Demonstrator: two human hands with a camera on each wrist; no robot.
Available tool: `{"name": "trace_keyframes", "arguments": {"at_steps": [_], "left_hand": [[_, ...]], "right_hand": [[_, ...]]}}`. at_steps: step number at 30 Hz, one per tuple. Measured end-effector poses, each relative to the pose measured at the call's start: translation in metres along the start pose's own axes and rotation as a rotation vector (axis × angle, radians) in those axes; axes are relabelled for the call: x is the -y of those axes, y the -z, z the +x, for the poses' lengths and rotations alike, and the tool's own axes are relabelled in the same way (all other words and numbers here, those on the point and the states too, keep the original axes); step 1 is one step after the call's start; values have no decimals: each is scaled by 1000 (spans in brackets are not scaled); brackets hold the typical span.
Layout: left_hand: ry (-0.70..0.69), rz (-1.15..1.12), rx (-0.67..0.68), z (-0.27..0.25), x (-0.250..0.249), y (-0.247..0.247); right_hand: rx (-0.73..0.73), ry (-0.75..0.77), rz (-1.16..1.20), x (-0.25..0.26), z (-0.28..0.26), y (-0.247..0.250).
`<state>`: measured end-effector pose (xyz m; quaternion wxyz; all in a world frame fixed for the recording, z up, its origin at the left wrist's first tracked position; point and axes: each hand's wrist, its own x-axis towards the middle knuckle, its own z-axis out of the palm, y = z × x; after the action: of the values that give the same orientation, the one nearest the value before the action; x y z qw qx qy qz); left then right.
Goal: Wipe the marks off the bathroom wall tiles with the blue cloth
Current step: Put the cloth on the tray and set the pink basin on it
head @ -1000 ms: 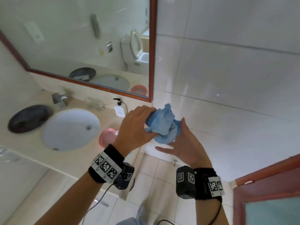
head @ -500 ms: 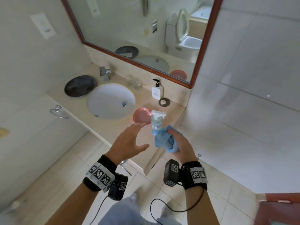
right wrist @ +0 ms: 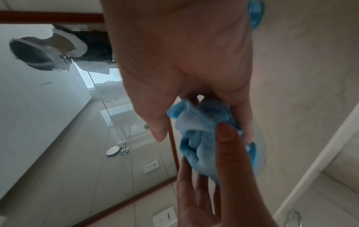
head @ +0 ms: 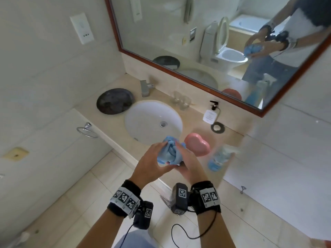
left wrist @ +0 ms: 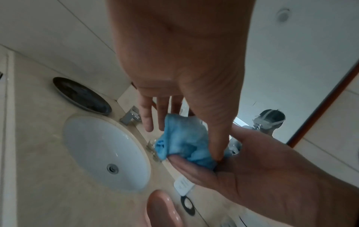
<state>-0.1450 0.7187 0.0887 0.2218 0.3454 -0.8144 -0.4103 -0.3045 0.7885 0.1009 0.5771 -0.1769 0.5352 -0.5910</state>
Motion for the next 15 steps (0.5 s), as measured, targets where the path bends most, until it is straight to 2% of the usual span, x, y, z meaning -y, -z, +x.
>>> {"name": "trace_keyframes", "arguments": {"at_steps": [2,6,10,15], "left_hand": [[12,-18,-45,12,19,39],[64,-124,-132,29,48,106],[68,-307,-244,52,61,156],[76,-344,-333,106,88,204]], "right_hand": [[65,-41,164,7,6,-32],[57,-36,-14,27,33,-110],[115,69,-102,37,67,-148],[126,123,-89,54,130,-174]]}}
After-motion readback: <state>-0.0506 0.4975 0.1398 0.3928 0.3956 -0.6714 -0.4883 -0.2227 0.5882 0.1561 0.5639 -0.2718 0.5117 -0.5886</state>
